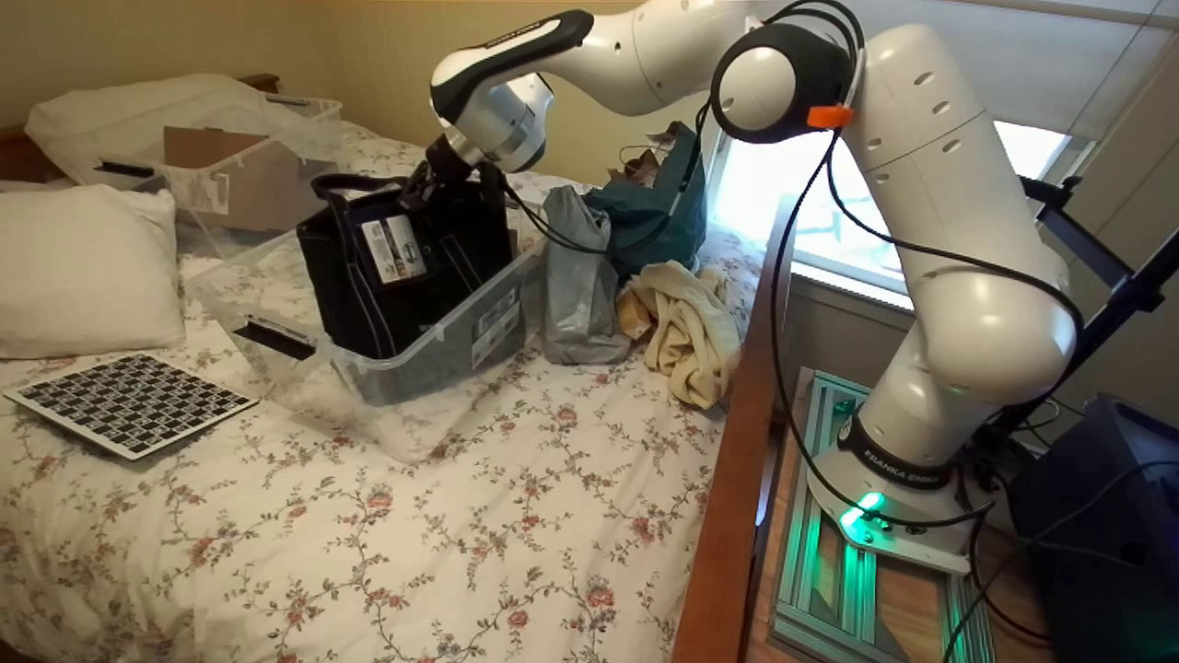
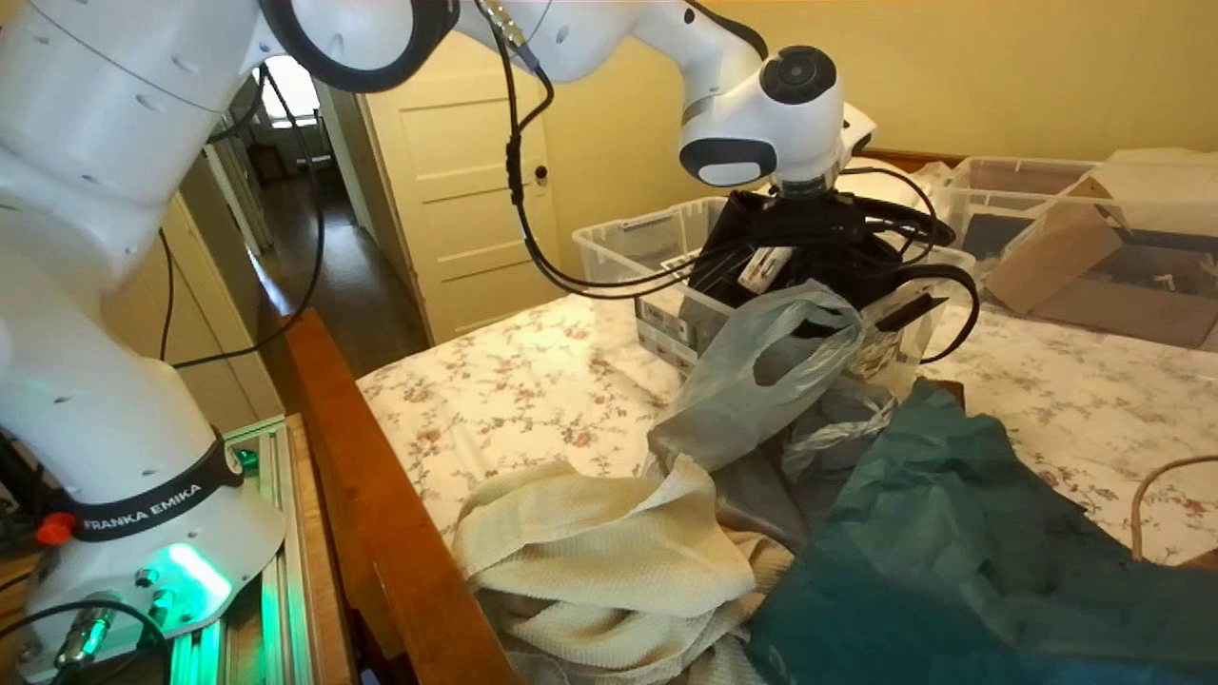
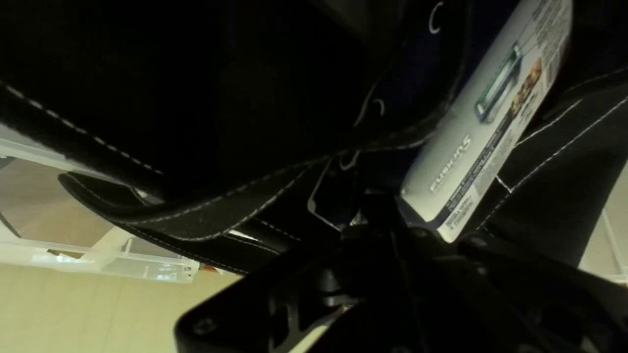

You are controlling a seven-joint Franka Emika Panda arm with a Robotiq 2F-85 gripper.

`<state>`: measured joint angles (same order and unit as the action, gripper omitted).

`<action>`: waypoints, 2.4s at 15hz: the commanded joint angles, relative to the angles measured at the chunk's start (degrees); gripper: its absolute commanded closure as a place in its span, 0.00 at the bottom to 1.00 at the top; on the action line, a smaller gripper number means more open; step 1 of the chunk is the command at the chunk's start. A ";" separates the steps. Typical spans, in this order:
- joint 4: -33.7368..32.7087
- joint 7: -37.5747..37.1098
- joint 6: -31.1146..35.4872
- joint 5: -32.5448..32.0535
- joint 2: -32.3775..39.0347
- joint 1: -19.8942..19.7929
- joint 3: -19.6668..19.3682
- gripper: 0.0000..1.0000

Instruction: Put the black object in the storage box

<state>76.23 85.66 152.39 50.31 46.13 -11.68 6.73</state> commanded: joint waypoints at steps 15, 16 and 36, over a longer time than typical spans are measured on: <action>6.52 -12.90 -7.31 -17.18 -6.04 -4.29 3.53 1.00; 6.65 -12.59 -7.38 -16.72 -6.41 -4.99 4.40 1.00; 18.17 -28.94 -10.60 -9.42 -19.06 -6.95 6.33 0.00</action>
<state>89.21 56.37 143.12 37.17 31.30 -17.88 12.68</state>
